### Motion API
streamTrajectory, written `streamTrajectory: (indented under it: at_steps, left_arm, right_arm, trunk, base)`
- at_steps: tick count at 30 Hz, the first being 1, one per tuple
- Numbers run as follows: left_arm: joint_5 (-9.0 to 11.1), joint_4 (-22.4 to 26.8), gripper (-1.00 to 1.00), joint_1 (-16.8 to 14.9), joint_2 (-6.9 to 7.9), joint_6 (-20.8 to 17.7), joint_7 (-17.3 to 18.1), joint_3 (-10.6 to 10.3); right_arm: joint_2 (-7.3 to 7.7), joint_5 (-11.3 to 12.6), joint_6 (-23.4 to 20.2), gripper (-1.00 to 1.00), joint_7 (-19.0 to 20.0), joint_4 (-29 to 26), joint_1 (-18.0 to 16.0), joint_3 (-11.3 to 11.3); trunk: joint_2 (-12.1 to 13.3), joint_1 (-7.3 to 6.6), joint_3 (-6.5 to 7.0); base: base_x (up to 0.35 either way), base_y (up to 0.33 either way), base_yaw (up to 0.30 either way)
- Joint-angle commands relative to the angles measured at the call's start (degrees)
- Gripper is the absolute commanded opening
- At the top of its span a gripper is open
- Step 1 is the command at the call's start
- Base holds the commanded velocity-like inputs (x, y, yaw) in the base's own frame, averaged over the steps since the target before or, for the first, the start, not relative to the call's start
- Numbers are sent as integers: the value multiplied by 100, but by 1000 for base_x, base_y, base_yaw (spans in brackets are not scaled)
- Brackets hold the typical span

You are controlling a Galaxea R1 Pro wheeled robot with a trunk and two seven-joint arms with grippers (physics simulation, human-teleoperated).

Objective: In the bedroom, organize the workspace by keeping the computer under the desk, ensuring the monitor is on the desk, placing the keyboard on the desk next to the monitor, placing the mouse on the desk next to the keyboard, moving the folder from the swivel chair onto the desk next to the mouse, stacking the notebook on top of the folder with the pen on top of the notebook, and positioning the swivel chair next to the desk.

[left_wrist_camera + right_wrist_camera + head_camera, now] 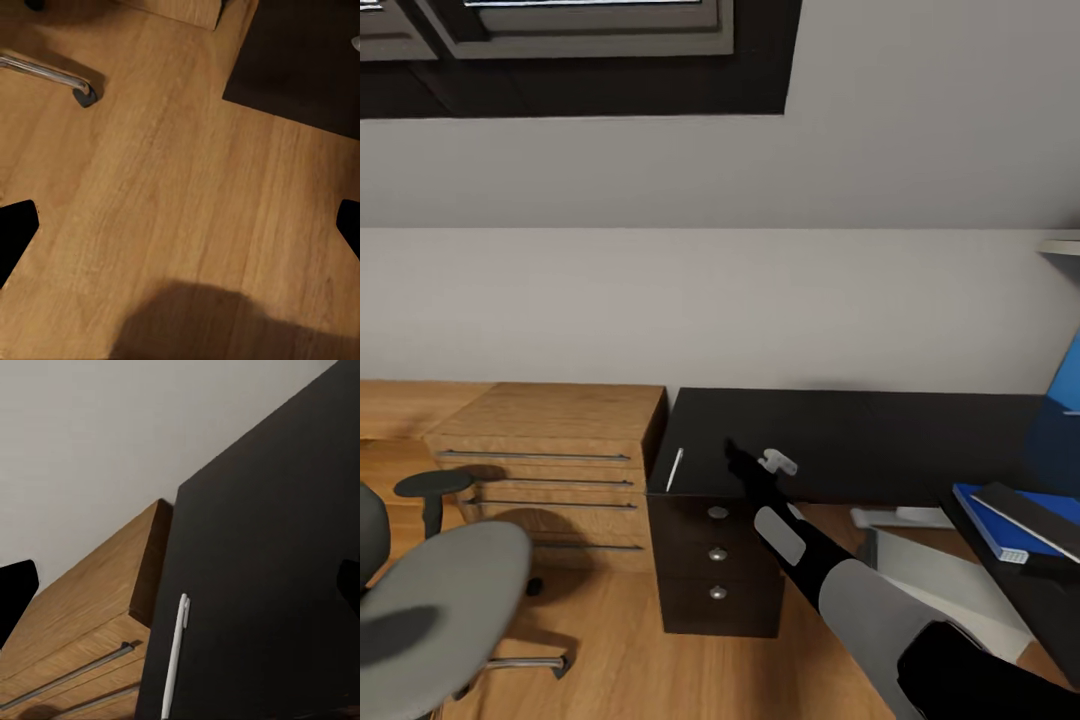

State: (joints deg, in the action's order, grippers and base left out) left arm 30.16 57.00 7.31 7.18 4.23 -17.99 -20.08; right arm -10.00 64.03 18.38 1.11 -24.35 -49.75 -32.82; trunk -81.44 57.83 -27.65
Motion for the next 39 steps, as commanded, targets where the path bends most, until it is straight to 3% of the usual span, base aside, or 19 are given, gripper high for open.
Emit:
streamTrajectory:
  at_steps: [1,23,29,39]
  left_arm:
    - [58,5,100,-2,5,36,-38,-31]
    - [45,33,100,-2,2,39,-22,-43]
    - [-64,228,100,-2,2,52,-14,-85]
    - [-215,693,100,-2,10,121,-38,-248]
  right_arm:
    - [0,64,53,100,16,12,-9,-58]
    - [0,66,179,100,5,18,-9,-71]
    - [0,68,176,100,10,18,-9,-71]
    - [0,56,178,100,-3,21,-9,-61]
  trunk:
    - [-3,2,-5]
    - [-3,2,-5]
    - [-3,2,-5]
    - [398,-218,175]
  base:
    - [132,253,0]
    - [84,93,0]
    - [7,6,0]
    - [1,1,0]
